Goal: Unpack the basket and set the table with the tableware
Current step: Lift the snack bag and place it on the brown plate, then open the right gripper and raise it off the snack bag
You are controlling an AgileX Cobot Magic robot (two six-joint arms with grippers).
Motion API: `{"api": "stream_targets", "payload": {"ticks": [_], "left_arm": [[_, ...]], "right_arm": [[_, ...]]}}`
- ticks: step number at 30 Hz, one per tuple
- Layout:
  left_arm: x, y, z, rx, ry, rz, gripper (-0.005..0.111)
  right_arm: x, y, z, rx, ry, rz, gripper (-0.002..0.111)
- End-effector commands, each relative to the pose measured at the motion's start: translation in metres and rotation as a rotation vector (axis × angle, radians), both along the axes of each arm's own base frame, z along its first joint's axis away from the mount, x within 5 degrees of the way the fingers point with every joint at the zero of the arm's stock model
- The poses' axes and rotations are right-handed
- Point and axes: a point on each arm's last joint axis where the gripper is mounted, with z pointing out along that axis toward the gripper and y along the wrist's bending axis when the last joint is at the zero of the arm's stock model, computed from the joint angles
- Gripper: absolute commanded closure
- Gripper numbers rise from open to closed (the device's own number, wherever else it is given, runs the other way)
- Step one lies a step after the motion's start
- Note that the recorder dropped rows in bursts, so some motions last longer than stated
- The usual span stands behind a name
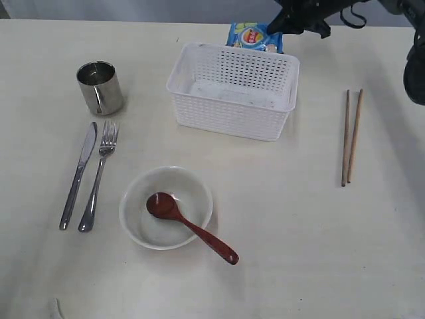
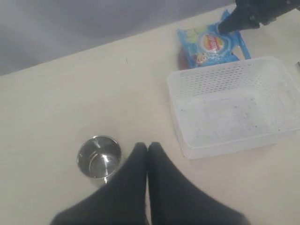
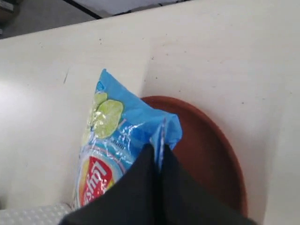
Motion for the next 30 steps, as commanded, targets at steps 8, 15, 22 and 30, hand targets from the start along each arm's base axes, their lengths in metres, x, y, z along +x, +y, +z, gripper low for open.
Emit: {"api": "stream_targets", "payload": {"ticks": [8, 15, 22, 30], "left_arm": [[-0.003, 0.0, 0.005, -0.025, -0.032, -0.001, 0.107], [-0.003, 0.0, 0.005, -0.026, -0.029, -0.001, 0.107], [-0.003, 0.0, 0.005, -0.026, -0.029, -0.001, 0.107], [-0.003, 0.0, 0.005, -0.028, -0.035, 0.0, 0.107]], "right_arm": [[-0.001, -0.003, 0.026, -0.041, -0.026, 0.031, 0.081], [-0.002, -0.006, 0.027, -0.037, 0.005, 0.013, 0.062], [-0.007, -0.024, 0.063, -0.05, -0.039, 0.004, 0.062], [-0.022, -0.038, 0.134, -0.205, -0.345, 0.216, 0.062]]}}
